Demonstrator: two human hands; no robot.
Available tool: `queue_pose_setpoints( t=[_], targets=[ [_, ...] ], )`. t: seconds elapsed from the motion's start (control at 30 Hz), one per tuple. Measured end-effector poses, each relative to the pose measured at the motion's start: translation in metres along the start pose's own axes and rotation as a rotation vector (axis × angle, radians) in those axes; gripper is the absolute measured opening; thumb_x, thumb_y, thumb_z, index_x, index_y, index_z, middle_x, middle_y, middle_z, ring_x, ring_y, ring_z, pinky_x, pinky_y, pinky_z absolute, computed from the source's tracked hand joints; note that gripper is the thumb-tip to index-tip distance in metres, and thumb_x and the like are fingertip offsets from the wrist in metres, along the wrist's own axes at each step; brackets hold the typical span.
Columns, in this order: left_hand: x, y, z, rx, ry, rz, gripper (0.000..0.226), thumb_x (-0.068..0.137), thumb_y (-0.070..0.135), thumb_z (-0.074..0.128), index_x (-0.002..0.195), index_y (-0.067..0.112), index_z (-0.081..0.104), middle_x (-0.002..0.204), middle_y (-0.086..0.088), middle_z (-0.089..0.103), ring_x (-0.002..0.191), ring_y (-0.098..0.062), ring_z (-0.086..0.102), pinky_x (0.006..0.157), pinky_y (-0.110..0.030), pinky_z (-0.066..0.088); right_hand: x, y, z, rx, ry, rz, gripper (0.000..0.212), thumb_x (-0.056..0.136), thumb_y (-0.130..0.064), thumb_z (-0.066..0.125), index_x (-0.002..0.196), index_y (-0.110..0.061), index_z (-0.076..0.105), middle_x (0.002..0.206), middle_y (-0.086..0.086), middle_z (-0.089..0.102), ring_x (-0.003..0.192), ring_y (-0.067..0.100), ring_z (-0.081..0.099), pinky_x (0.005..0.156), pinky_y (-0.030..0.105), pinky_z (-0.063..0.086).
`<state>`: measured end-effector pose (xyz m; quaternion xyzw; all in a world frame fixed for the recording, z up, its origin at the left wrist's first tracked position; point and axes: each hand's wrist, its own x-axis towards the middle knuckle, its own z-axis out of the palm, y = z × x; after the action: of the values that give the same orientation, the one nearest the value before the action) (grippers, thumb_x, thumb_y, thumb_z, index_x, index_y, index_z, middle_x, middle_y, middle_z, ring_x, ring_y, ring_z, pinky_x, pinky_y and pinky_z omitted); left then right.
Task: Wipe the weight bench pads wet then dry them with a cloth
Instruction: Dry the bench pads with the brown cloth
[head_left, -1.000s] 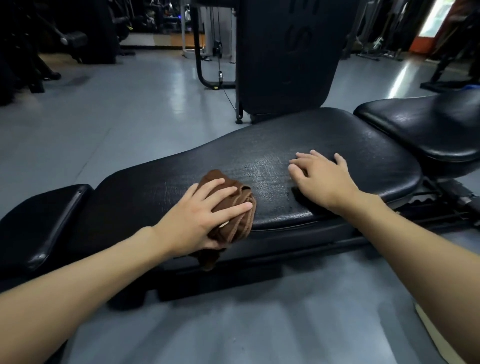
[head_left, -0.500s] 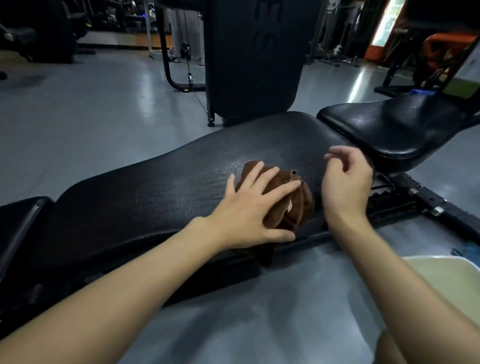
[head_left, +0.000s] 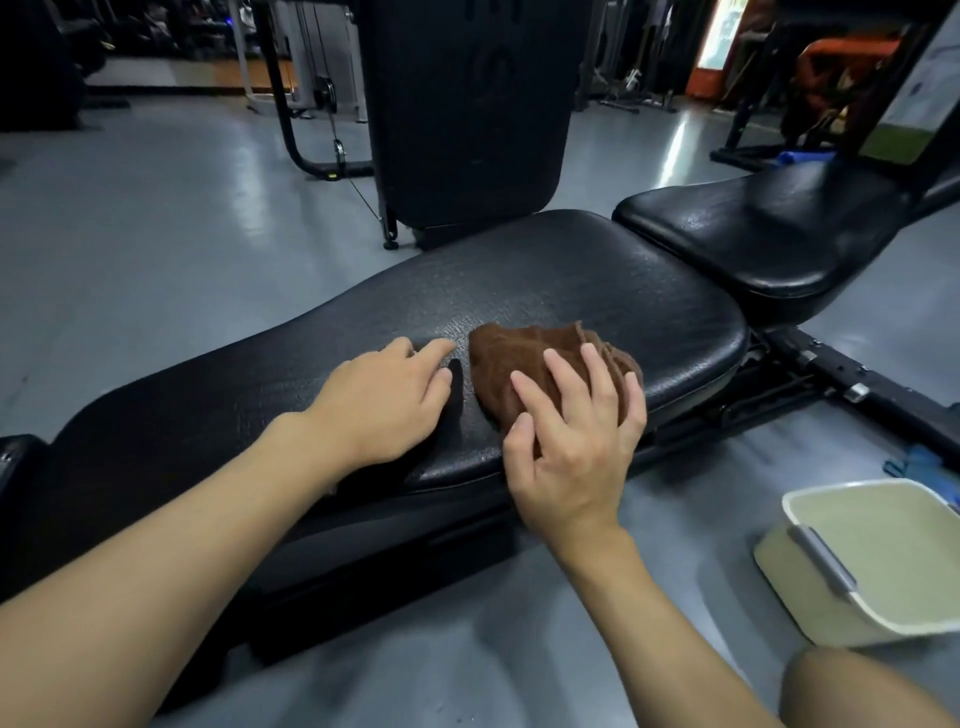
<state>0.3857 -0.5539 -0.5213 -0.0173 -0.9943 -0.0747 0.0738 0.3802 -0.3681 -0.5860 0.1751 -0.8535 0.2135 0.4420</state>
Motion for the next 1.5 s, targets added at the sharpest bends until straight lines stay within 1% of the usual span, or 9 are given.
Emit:
queue_pose_setpoints(
  t=[0.33,0.5,0.63,0.77,0.87,1.0,1.17,1.27,1.5],
  targets=[
    [-0.003,0.016,0.001,0.037,-0.155,-0.037,0.052,0.098,0.058,0.025,0.149,0.048,0.020,0.138,-0.014,0.038,0.125,-0.035,0.045,0.102,-0.047,0.042,0.030,0.018,-0.005,-0.022,0.118,0.413,0.036,0.084,-0.026,0.050,0.110,-0.022,0.075,0.135,0.003,0.061,0.142,0.031,0.037,0.118,0.059,0.012],
    [0.004,0.025,-0.001,0.045,-0.181,-0.068,0.049,0.095,0.060,0.026,0.142,0.046,0.021,0.126,-0.015,0.040,0.114,-0.040,0.049,0.094,-0.051,0.046,0.027,0.044,-0.015,0.010,-0.007,0.228,0.036,0.086,-0.027,0.048,0.112,-0.023,0.074,0.135,0.003,0.061,0.142,0.027,0.037,0.119,0.055,0.011],
    [0.014,0.032,-0.014,0.089,-0.202,-0.045,0.045,0.095,0.056,0.032,0.136,0.039,0.029,0.122,-0.010,0.042,0.101,-0.035,0.054,0.083,-0.043,0.045,0.073,0.090,-0.025,0.097,-0.026,0.437,0.044,0.086,-0.030,0.037,0.111,-0.025,0.072,0.134,-0.004,0.062,0.141,0.015,0.037,0.119,0.050,0.013],
    [0.047,0.045,-0.019,-0.011,-0.138,0.125,0.045,0.093,0.053,0.043,0.136,0.041,0.040,0.144,0.003,0.038,0.124,-0.021,0.047,0.096,-0.047,0.043,0.074,0.081,-0.030,-0.087,-0.176,0.484,0.045,0.089,-0.036,0.037,0.129,-0.033,0.057,0.153,-0.004,0.042,0.148,0.022,0.021,0.120,0.053,0.010],
    [0.091,0.058,-0.021,-0.123,-0.315,0.060,0.071,0.084,0.071,0.050,0.146,0.051,0.022,0.162,-0.003,0.013,0.149,-0.032,0.015,0.109,-0.060,0.031,0.061,0.071,-0.037,-0.220,-0.294,0.479,0.054,0.090,-0.043,0.036,0.142,-0.032,0.046,0.161,0.006,0.027,0.149,0.034,0.015,0.117,0.053,0.017],
    [0.120,0.065,-0.027,-0.216,-0.605,-0.087,0.113,0.065,0.078,0.067,0.150,0.053,-0.003,0.164,-0.009,-0.012,0.148,-0.044,-0.011,0.119,-0.058,0.013,0.091,0.090,-0.040,-0.213,-0.386,0.519,0.050,0.096,-0.032,0.038,0.145,-0.024,0.038,0.159,0.013,0.028,0.142,0.040,0.026,0.111,0.057,0.031],
    [0.137,0.071,-0.036,-0.319,-0.615,-0.223,0.124,0.061,0.066,0.080,0.148,0.056,-0.008,0.162,-0.009,-0.021,0.147,-0.044,-0.014,0.117,-0.062,0.014,0.136,0.089,-0.049,-0.365,-0.742,0.573,0.073,0.092,-0.056,0.046,0.152,-0.027,0.017,0.163,0.019,0.007,0.149,0.037,0.004,0.116,0.059,0.010],
    [0.142,0.075,-0.032,-0.305,-0.694,-0.258,0.127,0.065,0.060,0.082,0.140,0.063,-0.020,0.157,-0.004,-0.036,0.142,-0.045,-0.028,0.110,-0.074,0.015,0.152,0.082,-0.054,-0.270,-0.803,0.621,0.086,0.087,-0.063,0.053,0.154,-0.035,0.008,0.160,0.020,0.008,0.148,0.037,0.008,0.115,0.056,0.020],
    [0.148,0.085,-0.040,-0.310,-0.768,-0.305,0.127,0.073,0.048,0.081,0.138,0.062,-0.027,0.148,-0.004,-0.049,0.139,-0.044,-0.035,0.097,-0.085,0.013,0.175,0.108,-0.040,-0.183,-0.939,0.700,0.071,0.089,-0.061,0.050,0.150,-0.048,0.018,0.158,0.017,0.013,0.143,0.039,0.018,0.112,0.058,0.029]
  ],
)
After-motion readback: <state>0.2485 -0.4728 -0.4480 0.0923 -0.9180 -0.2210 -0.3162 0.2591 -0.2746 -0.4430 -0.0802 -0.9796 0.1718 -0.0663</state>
